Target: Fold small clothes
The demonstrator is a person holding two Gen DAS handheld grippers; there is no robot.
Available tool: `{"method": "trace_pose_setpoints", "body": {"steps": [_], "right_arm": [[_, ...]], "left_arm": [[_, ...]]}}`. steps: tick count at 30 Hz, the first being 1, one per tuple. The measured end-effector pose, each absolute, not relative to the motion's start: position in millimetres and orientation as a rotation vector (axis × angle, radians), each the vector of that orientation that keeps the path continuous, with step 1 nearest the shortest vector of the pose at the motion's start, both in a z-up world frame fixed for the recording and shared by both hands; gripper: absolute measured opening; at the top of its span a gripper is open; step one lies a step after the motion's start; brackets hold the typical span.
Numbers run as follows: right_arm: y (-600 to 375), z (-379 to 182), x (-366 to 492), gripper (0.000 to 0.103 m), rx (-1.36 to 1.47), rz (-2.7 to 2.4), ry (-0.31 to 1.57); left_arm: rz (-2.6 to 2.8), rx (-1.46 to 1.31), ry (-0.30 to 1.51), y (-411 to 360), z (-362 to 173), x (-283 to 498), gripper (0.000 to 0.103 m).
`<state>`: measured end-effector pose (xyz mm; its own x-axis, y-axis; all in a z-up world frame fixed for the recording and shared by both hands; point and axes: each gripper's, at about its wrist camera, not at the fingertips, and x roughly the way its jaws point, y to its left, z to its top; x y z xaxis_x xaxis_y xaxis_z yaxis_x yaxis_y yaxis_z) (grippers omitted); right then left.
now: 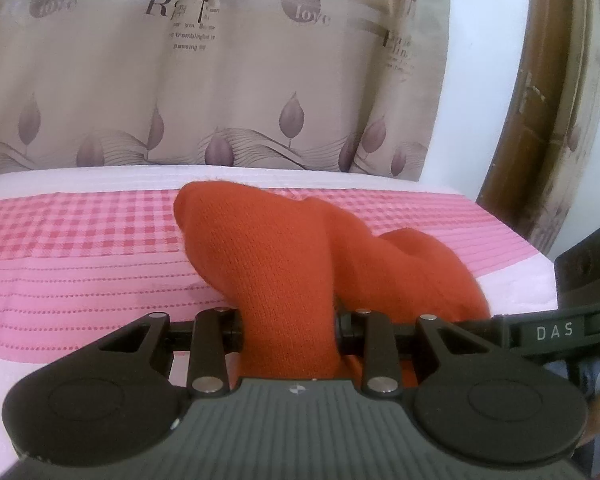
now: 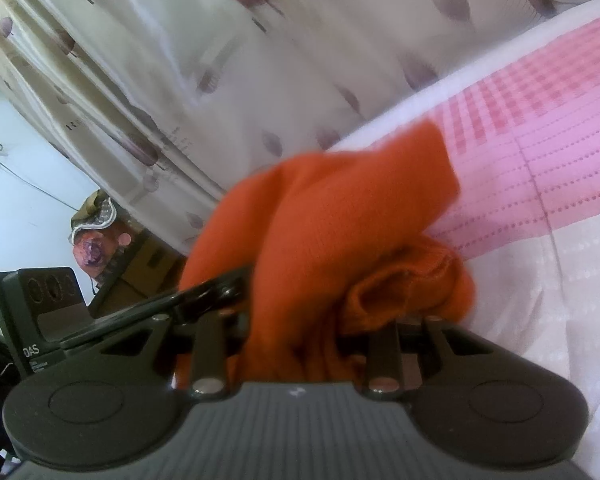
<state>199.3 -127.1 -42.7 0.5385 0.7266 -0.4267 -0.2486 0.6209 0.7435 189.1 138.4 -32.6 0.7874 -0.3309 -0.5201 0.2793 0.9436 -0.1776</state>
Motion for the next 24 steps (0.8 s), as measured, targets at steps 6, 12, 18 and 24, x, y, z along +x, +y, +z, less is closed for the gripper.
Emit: {"method": "trace_pose_setpoints", "body": {"steps": [6, 12, 18, 24], "right_arm": [[-128, -51, 202, 0.034, 0.679, 0.614, 0.821], [-128, -56, 204, 0.034, 0.664, 0.603, 0.831], [-128, -62, 206, 0.035, 0.657, 0.587, 0.841], [-130, -68, 204, 0.036, 0.629, 0.561, 0.850]], "left_arm": [[-0.328, -0.096, 0.592, 139, -41, 195, 0.034], [-0.321, -0.108, 0.606, 144, -47, 201, 0.037], [-0.311, -0.119, 0.622, 145, -55, 204, 0.039], [-0.290, -0.116, 0.623, 147, -62, 204, 0.050]]}}
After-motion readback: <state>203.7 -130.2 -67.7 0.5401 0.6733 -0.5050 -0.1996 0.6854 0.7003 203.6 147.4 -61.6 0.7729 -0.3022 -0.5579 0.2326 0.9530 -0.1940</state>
